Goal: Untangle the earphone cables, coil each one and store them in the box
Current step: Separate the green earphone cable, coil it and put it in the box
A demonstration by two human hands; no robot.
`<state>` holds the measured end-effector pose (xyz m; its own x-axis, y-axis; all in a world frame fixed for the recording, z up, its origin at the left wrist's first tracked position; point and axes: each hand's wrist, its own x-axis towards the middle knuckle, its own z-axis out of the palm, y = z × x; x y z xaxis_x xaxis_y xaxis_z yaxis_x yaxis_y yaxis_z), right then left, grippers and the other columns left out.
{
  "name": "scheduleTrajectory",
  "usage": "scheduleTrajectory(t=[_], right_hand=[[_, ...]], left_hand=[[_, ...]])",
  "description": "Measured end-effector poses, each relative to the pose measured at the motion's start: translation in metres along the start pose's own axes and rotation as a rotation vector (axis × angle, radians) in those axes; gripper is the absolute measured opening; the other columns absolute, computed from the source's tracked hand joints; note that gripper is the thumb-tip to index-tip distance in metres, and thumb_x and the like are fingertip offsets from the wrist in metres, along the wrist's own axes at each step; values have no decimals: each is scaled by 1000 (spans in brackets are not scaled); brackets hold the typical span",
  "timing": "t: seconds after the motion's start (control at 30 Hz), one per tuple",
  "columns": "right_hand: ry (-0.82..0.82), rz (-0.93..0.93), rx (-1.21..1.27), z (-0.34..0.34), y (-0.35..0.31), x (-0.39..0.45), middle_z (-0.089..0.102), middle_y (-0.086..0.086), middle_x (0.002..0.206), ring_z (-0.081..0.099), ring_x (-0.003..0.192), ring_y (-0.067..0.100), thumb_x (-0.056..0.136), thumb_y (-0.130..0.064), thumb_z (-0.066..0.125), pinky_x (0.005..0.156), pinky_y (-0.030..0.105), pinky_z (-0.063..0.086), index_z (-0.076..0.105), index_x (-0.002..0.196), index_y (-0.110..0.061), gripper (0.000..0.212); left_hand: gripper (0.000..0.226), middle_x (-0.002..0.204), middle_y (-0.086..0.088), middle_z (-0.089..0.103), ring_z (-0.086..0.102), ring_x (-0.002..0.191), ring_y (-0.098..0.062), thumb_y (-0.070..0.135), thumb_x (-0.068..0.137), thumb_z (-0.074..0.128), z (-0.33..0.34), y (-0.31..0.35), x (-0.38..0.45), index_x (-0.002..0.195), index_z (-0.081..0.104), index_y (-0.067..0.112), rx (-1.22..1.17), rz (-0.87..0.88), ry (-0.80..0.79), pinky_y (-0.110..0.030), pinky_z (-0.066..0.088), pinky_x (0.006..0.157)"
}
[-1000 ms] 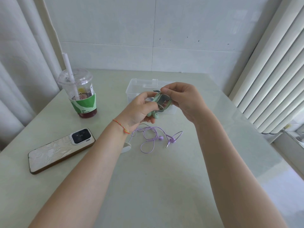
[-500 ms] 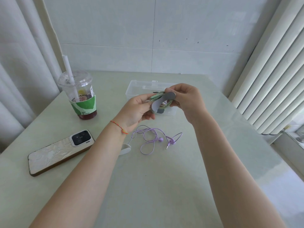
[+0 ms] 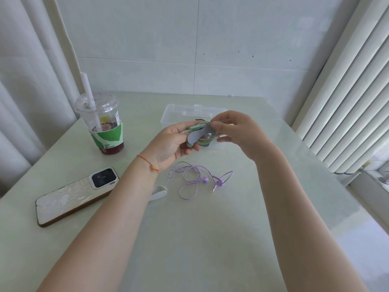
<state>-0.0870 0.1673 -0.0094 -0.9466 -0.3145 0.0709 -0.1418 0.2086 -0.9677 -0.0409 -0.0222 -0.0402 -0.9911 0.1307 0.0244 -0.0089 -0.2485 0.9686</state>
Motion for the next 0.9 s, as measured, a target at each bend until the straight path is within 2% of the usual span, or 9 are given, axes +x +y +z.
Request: scheduleTrajectory(t=[0.13, 0.23, 0.3, 0.43, 0.53, 0.63, 0.77, 0.9], right_hand=[[-22, -21, -146, -1, -1, -1, 70, 3, 91, 65, 75, 15, 86, -15, 71, 75, 30, 53, 64, 114, -13, 28], [-107, 11, -264, -3, -1, -2, 70, 1, 85, 60, 73, 11, 85, -17, 73, 73, 25, 48, 70, 111, -14, 27], [-139, 20, -283, -2, 0, -2, 69, 4, 82, 58, 70, 12, 82, -18, 75, 73, 26, 47, 73, 107, -14, 25], [-75, -6, -349, 0, -4, -4, 63, 1, 69, 54, 63, 12, 80, -19, 78, 64, 20, 45, 75, 97, -13, 19], [-21, -37, -379, 2, -6, -4, 60, -1, 62, 51, 58, 11, 79, -18, 78, 62, 25, 43, 75, 89, -14, 11], [39, -62, -355, 5, -4, -2, 62, 0, 62, 52, 57, 12, 78, -19, 79, 64, 30, 45, 74, 82, -17, 7], [97, -79, -309, 7, -4, -2, 64, 0, 62, 54, 56, 10, 79, -19, 78, 63, 27, 47, 75, 86, -13, 10], [126, -89, -194, 8, -4, -1, 66, 0, 64, 56, 52, 7, 79, -12, 78, 57, 18, 48, 74, 87, -8, 10]], left_hand=[[41, 101, -15, 64, 57, 57, -14, -7, 94, 39, -4, 4, -2, 128, 59, 6, 49, -46, -33, -17, 36, 47], [40, 92, -16, 65, 55, 58, -17, -2, 93, 35, -5, 8, -3, 119, 65, 8, 57, -94, -28, -19, 33, 45], [39, 88, -16, 67, 55, 58, -18, 4, 93, 34, -5, 9, -2, 115, 66, 8, 31, -131, -34, -20, 32, 45], [25, 81, -14, 67, 61, 56, -22, 15, 98, 44, -6, 8, 2, 100, 68, 8, 28, -142, 97, -21, 38, 44], [18, 72, -11, 65, 66, 54, -22, 10, 97, 47, -5, 6, 2, 90, 63, 8, 7, -121, 245, -21, 44, 43], [23, 74, -14, 63, 66, 50, -20, 0, 97, 41, -4, 4, 3, 87, 61, 6, -44, -101, 321, -21, 49, 44], [20, 78, -17, 61, 67, 53, -21, -2, 96, 43, -4, 3, 5, 88, 61, -2, -264, -110, 349, -24, 56, 52], [16, 86, -18, 63, 68, 68, -24, -3, 95, 47, -3, 0, 6, 95, 63, -3, -356, -81, 261, -26, 59, 62]])
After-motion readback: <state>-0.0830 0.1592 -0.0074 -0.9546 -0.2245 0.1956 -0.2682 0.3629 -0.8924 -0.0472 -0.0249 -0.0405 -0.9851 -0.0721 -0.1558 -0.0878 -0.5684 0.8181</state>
